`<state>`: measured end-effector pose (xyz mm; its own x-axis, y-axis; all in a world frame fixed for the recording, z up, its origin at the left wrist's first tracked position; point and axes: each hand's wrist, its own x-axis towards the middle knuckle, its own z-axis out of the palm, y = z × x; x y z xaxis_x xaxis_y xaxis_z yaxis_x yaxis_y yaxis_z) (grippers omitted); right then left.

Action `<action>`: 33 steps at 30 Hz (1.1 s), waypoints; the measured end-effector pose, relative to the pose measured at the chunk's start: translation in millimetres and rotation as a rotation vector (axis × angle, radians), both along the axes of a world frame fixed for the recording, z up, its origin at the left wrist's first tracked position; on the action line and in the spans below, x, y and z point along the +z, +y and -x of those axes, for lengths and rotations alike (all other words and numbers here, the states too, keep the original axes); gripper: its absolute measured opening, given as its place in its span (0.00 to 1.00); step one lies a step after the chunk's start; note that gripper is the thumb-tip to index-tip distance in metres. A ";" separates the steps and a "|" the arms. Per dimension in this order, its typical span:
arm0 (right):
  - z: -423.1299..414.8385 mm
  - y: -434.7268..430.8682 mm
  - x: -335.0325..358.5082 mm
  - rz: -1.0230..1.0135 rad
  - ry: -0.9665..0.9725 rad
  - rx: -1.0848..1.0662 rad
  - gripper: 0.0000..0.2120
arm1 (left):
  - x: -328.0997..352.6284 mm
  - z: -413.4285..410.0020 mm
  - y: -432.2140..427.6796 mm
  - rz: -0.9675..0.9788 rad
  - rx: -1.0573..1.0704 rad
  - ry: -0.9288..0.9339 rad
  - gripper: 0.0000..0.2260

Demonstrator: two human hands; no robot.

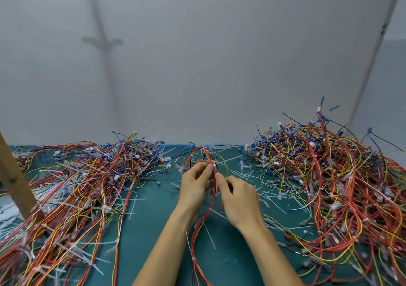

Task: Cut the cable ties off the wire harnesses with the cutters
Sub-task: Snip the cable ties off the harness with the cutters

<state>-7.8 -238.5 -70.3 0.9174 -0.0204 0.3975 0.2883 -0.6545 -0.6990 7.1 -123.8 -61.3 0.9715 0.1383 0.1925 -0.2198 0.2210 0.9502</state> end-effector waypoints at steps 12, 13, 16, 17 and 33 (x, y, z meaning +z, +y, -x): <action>-2.2 -0.4 -3.2 0.065 0.003 -0.001 0.26 | 3.2 1.6 0.4 0.014 0.007 -0.017 0.08; -1.8 -0.3 -2.5 0.049 0.005 0.001 0.26 | 2.9 1.7 -0.2 0.007 0.007 -0.019 0.08; -0.6 -0.3 -0.9 0.021 -0.002 -0.007 0.25 | 2.1 1.5 -0.4 -0.016 0.000 -0.021 0.08; -0.5 -0.5 -0.8 0.021 -0.004 -0.010 0.25 | 1.7 1.3 -0.4 -0.027 -0.004 -0.023 0.08; 1.6 -0.8 3.4 -0.041 0.041 0.019 0.30 | 2.5 2.1 0.1 -0.220 0.027 -0.058 0.07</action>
<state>-9.4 -239.3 -66.9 0.9334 -0.0187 0.3584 0.2705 -0.6198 -0.7367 5.0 -123.7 -58.7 0.9543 0.1131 0.2768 -0.2789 0.0032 0.9603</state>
